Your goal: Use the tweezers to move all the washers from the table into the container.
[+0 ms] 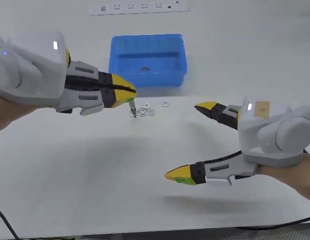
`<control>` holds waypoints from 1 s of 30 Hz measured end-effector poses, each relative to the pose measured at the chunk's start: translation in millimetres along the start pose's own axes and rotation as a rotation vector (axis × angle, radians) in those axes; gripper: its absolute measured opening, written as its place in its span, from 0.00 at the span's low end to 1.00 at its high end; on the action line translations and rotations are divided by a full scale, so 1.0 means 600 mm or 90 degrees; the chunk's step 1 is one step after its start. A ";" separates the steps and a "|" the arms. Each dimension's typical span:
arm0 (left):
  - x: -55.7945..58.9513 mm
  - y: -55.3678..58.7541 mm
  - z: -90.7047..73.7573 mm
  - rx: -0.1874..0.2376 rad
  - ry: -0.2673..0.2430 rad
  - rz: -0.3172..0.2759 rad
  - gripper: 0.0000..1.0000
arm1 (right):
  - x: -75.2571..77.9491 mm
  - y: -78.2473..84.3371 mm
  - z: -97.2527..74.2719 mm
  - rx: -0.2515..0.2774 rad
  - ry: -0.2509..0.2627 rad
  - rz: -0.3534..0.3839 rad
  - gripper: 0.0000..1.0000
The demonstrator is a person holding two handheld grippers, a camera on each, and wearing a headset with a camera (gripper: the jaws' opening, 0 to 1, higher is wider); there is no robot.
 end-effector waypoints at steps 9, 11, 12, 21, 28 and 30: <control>-0.002 0.002 -0.001 -0.001 -0.001 -0.018 0.05 | -0.003 0.000 0.004 0.002 -0.006 0.004 0.95; -0.006 0.001 0.000 -0.006 -0.003 -0.018 0.05 | -0.005 -0.001 0.006 0.002 -0.010 0.004 0.95; -0.007 0.001 0.000 -0.007 0.001 -0.026 0.05 | -0.004 -0.001 0.007 0.003 -0.013 0.004 0.95; -0.008 0.001 0.011 -0.010 0.029 -0.068 0.05 | 0.017 -0.032 0.055 0.024 -0.052 -0.036 0.84; -0.006 -0.004 0.023 -0.019 0.043 -0.049 0.05 | 0.043 -0.048 0.116 0.014 -0.106 -0.051 0.65; -0.007 -0.004 0.023 -0.020 0.044 -0.046 0.05 | 0.048 -0.049 0.127 0.004 -0.120 -0.041 0.56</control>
Point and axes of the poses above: the centre of the closed fingertips' face, and the gripper's own axes: z roughly forward along the fingers, x roughly to its right, y roughly out of its underside, the point moved 6 cm from there along -z, roughly backward along the fingers, and after that the axes turned 14 degrees about x, right-handed, at the moved point
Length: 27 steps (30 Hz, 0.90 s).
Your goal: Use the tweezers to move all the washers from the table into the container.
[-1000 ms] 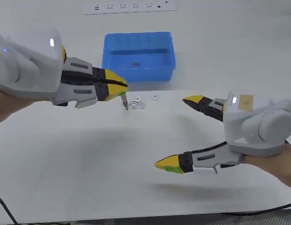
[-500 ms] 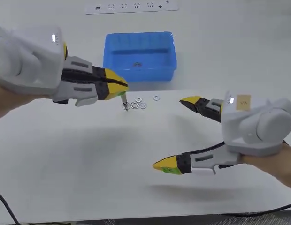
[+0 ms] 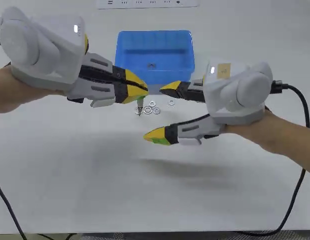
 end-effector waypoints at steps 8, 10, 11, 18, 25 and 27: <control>0.001 -0.002 -0.005 0.008 -0.013 -0.013 0.05 | 0.013 -0.004 0.026 -0.004 -0.033 0.002 0.34; 0.001 -0.003 -0.005 0.011 -0.015 -0.018 0.05 | 0.017 -0.007 0.035 0.008 -0.040 0.011 0.30; 0.002 -0.004 -0.004 0.011 -0.015 -0.017 0.05 | 0.018 -0.008 0.038 0.010 -0.043 0.016 0.29; 0.006 -0.006 -0.001 0.015 -0.012 -0.020 0.05 | 0.020 -0.008 0.049 0.005 -0.077 0.017 0.16; 0.005 -0.006 -0.004 0.013 0.002 -0.016 0.05 | 0.019 -0.006 0.049 -0.009 -0.094 0.009 0.11; 0.003 -0.005 -0.005 0.013 0.000 -0.013 0.05 | 0.019 -0.007 0.050 -0.014 -0.098 -0.005 0.10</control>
Point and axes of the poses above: the centre of the closed fingertips' face, and the gripper's own axes: z roughly forward along the fingers, x roughly to its right, y roughly out of its underside, the point moved 6 cm from there along -z, roughly backward along the fingers, and after that the axes turned 14 degrees about x, right-handed, at the moved point
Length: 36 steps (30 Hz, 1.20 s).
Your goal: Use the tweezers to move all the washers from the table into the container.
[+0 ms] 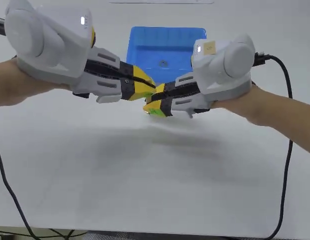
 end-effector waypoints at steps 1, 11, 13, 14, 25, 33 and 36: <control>-0.001 0.000 0.000 0.000 -0.001 0.001 0.05 | 0.000 0.000 0.000 -0.003 0.000 0.002 0.10; 0.006 -0.003 -0.007 0.031 -0.011 -0.002 0.18 | -0.006 -0.003 -0.001 -0.005 0.015 -0.013 0.10; 0.007 -0.003 -0.008 0.031 -0.011 -0.001 0.21 | -0.009 -0.004 -0.003 -0.003 0.013 -0.012 0.10; 0.008 -0.003 -0.008 0.031 -0.011 0.000 0.23 | -0.010 -0.004 -0.003 -0.003 0.014 -0.012 0.10; 0.003 -0.007 -0.035 0.059 -0.087 -0.022 0.50 | -0.018 -0.028 -0.024 0.000 0.032 -0.027 0.09; 0.016 -0.005 -0.060 0.095 -0.145 -0.057 0.68 | -0.014 -0.052 -0.043 -0.002 0.051 -0.041 0.09; 0.022 0.007 -0.071 0.105 -0.170 -0.078 0.76 | -0.018 -0.059 -0.050 -0.004 0.056 -0.045 0.09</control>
Point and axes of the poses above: the centre of the closed fingertips' face, and the gripper's own axes: z roughly forward along the fingers, x roughly to its right, y roughly out of its underside, the point moved 6 cm from there along -z, roughly backward along the fingers, and after that the axes turned 14 degrees about x, right-handed, at the moved point
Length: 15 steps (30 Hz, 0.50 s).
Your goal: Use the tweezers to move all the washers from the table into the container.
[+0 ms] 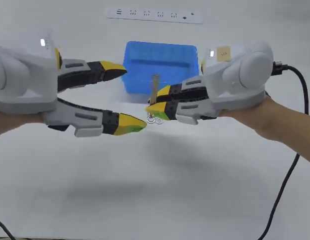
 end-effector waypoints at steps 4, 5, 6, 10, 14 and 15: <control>0.005 0.003 -0.014 0.005 -0.029 -0.001 0.87 | -0.007 -0.010 -0.007 -0.003 0.001 -0.009 0.09; 0.005 0.000 -0.018 0.017 -0.041 -0.014 0.90 | -0.007 -0.013 -0.009 -0.005 0.001 -0.015 0.09; 0.006 -0.001 -0.020 0.023 -0.050 -0.028 0.93 | -0.006 -0.015 -0.010 -0.007 0.002 -0.021 0.09; 0.007 0.003 -0.031 0.039 -0.069 -0.046 1.00 | 0.004 -0.030 -0.014 -0.008 0.014 -0.041 0.09; 0.008 0.007 -0.039 0.038 -0.078 -0.041 1.00 | 0.021 -0.053 -0.018 0.006 0.033 -0.050 0.09; 0.008 0.006 -0.042 0.041 -0.081 -0.043 1.00 | 0.025 -0.058 -0.018 0.009 0.036 -0.053 0.09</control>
Point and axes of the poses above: the centre of the closed fingertips' face, and the gripper's own axes: z roughly forward along the fingers, x roughly to its right, y roughly out of its underside, the point moved 6 cm from there along -z, roughly backward along the fingers, and after that the axes turned 14 degrees about x, right-handed, at the moved point
